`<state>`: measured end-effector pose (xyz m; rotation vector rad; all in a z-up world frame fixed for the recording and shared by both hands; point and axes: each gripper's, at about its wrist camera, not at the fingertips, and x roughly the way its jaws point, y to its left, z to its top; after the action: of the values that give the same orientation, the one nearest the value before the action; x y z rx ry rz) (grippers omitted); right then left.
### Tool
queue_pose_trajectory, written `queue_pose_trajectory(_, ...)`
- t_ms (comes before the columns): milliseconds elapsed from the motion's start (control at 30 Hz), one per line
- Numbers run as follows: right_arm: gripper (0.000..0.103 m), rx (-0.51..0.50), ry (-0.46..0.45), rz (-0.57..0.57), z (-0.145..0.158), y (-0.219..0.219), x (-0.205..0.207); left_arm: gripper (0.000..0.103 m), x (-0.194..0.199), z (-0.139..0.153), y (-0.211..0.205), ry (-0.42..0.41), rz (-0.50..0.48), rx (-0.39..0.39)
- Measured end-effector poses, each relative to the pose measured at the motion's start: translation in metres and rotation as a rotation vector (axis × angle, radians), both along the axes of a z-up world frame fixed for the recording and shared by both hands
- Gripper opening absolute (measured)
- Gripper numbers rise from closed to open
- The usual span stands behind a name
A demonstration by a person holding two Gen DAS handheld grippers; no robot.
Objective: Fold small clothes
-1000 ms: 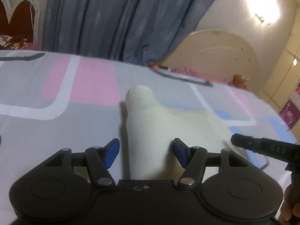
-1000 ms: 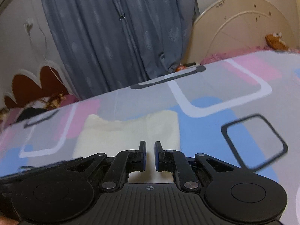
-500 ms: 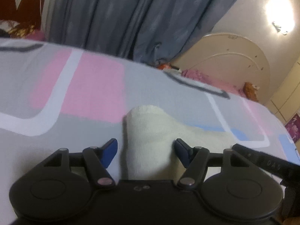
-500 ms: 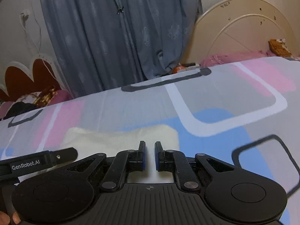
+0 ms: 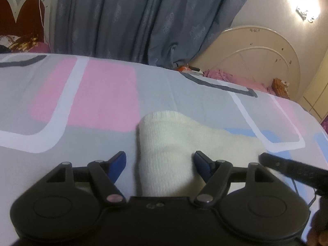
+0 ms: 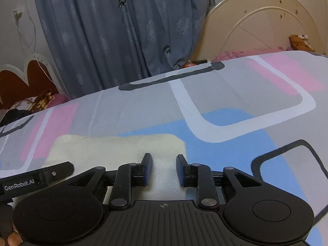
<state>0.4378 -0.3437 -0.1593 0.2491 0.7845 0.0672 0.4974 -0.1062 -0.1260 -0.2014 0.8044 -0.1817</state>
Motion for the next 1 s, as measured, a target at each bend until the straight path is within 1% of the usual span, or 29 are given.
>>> queue_pose_trajectory(67, 0.026, 0.006, -0.019, 0.009, 0.008, 0.0, -0.01, 0.072, -0.007, 0.005, 0.002, -0.011, -0.001, -0.002)
queue_pose_trajectory(100, 0.026, 0.01, -0.027, 0.016, 0.013, 0.0, -0.018, 0.07, -0.012, 0.008, 0.003, -0.019, -0.005, -0.005)
queue_pose_trajectory(233, 0.026, 0.021, -0.053, 0.037, 0.026, 0.001, -0.05, 0.069, -0.046, 0.017, 0.012, -0.052, -0.051, 0.005)
queue_pose_trajectory(333, 0.026, 0.019, -0.056, 0.055, 0.03, 0.004, -0.078, 0.07, -0.071, 0.018, 0.017, -0.057, -0.074, 0.002)
queue_pose_trajectory(400, 0.026, -0.012, -0.051, 0.068, 0.028, 0.01, -0.095, 0.07, -0.083, 0.017, 0.017, -0.069, -0.075, -0.003)
queue_pose_trajectory(500, 0.026, -0.075, -0.014, 0.073, 0.016, 0.017, -0.098, 0.07, -0.091, 0.016, 0.013, -0.036, -0.081, -0.03)
queue_pose_trajectory(567, 0.026, -0.072, -0.001, 0.063, 0.013, 0.016, -0.096, 0.069, -0.096, 0.015, 0.007, -0.027, -0.113, 0.004)
queue_pose_trajectory(600, 0.026, -0.069, 0.009, 0.047, 0.019, 0.017, -0.095, 0.069, -0.099, 0.014, 0.007, -0.012, -0.128, 0.015)
queue_pose_trajectory(633, 0.026, -0.062, 0.006, 0.033, 0.024, 0.018, -0.098, 0.066, -0.102, 0.015, 0.009, 0.01, -0.131, 0.013)
queue_pose_trajectory(667, 0.026, -0.052, -0.011, 0.029, 0.032, 0.019, -0.104, 0.066, -0.106, 0.016, 0.012, 0.025, -0.131, 0.001)
queue_pose_trajectory(700, 0.026, -0.05, -0.025, 0.033, 0.038, 0.02, -0.111, 0.066, -0.112, 0.017, 0.015, 0.031, -0.13, -0.007)
queue_pose_trajectory(767, 0.026, -0.061, -0.039, 0.055, 0.046, 0.025, -0.132, 0.066, -0.126, 0.017, 0.019, 0.033, -0.142, 0.004)
queue_pose_trajectory(833, 0.026, -0.082, -0.022, 0.07, 0.044, 0.032, -0.154, 0.066, -0.138, 0.01, 0.023, 0.053, -0.151, 0.003)
queue_pose_trajectory(900, 0.026, -0.091, 0.024, 0.071, 0.033, 0.036, -0.17, 0.068, -0.145, -0.001, 0.025, 0.081, -0.155, -0.01)
queue_pose_trajectory(933, 0.026, -0.091, 0.048, 0.063, 0.027, 0.038, -0.175, 0.068, -0.148, -0.003, 0.026, 0.071, -0.152, -0.018)
queue_pose_trajectory(1000, 0.026, -0.101, 0.095, 0.034, 0.012, 0.04, -0.182, 0.069, -0.151, -0.006, 0.024, 0.049, -0.156, 0.001)
